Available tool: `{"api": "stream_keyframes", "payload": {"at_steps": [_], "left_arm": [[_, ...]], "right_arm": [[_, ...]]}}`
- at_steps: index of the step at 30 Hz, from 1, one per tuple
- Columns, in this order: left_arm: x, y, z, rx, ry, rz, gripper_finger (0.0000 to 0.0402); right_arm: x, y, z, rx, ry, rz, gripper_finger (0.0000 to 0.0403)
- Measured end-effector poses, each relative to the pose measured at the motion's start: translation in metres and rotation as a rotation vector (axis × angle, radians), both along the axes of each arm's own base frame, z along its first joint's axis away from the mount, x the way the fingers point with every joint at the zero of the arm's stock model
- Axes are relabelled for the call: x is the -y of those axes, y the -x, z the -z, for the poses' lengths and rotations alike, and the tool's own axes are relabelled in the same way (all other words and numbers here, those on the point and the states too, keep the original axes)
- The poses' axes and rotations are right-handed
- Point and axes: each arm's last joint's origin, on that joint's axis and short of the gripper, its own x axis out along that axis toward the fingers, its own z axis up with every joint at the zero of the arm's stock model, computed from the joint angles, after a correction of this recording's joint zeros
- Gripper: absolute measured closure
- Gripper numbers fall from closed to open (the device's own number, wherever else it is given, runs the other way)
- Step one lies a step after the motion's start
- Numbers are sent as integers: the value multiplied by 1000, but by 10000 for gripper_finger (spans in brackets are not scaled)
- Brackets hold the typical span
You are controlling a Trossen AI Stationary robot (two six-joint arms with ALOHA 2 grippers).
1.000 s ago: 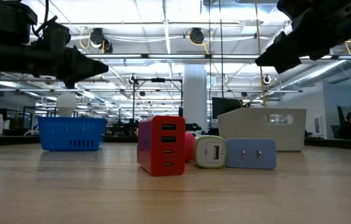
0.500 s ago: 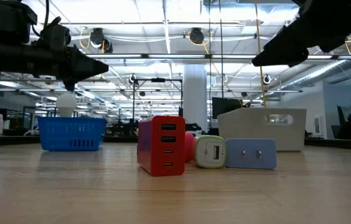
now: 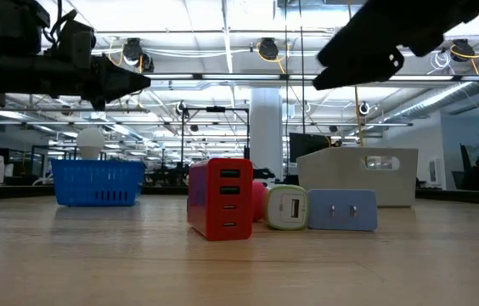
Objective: Pick & Place Office items
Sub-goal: Put the light blue charger adapter into the grey bin
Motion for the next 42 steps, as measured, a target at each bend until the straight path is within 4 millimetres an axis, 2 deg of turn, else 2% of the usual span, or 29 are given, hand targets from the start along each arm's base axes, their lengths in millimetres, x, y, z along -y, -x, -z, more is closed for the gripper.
{"api": "stream_keyframes", "payload": {"at_steps": [6, 15, 22, 26, 32, 42], "left_arm": [[0, -1, 12, -133, 8, 8, 376], [0, -1, 14, -147, 4, 0, 376], [0, -1, 13, -146, -7, 0, 376], [0, -1, 13, -146, -9, 0, 376], [0, -1, 13, -142, -4, 1, 376], [0, -1, 13, -138, 11, 3, 376]], "right_arm": [[-9, -14, 19, -33, -4, 56, 90], [-9, -19, 34, -79, -65, 121, 89], [-11, -15, 42, -178, -163, 72, 89], [-18, -17, 52, -247, -90, 16, 89], [-20, -21, 52, -289, 2, 38, 89], [-23, -22, 55, -297, -16, 13, 89]]}}
